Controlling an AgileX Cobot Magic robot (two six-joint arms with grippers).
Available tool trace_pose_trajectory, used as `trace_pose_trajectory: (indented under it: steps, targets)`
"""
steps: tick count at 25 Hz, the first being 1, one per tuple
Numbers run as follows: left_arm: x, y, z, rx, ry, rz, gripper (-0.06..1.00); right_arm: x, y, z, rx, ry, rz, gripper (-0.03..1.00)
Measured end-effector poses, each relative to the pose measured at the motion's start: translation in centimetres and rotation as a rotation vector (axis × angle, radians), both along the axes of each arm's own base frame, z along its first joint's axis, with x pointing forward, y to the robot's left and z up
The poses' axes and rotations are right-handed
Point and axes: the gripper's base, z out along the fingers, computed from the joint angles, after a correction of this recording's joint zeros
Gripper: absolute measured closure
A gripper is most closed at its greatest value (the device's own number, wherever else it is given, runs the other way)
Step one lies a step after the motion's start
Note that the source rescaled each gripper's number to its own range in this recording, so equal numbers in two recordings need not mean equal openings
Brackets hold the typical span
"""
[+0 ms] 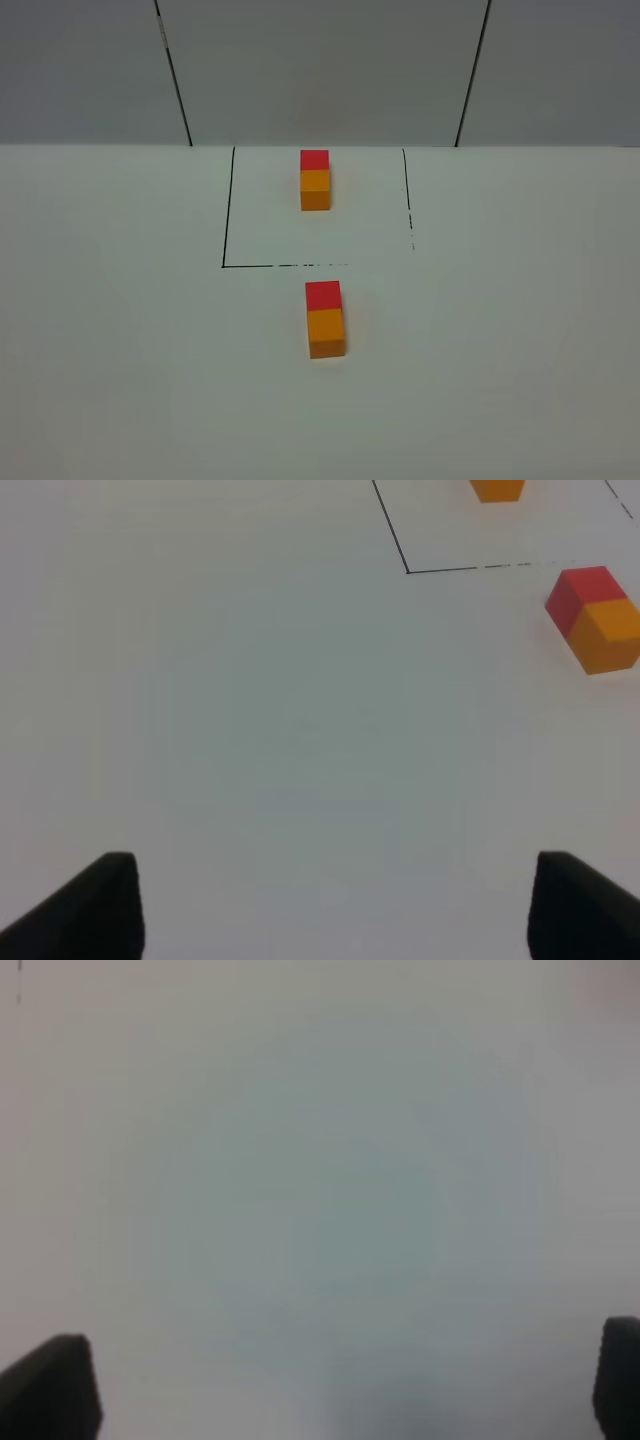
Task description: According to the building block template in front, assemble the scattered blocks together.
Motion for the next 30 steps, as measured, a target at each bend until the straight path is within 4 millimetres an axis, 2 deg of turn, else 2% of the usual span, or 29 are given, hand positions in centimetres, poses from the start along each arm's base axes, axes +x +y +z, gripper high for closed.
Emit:
trace_pose_trajectory:
  steps: [6,19,30]
  targets:
    - [0.0,0.0,0.0,0.000,0.000,0.000,0.24,-1.3,0.3,-0.1,-0.003,-0.077,0.039,0.00]
    - [0.0,0.0,0.0,0.000,0.000,0.000,0.24,-3.4,0.6,-0.1,-0.013,-0.204,0.103,0.14]
    - [0.0,0.0,0.0,0.000,0.000,0.000,0.24,-3.4,0.9,-0.1,-0.021,-0.209,0.146,0.15]
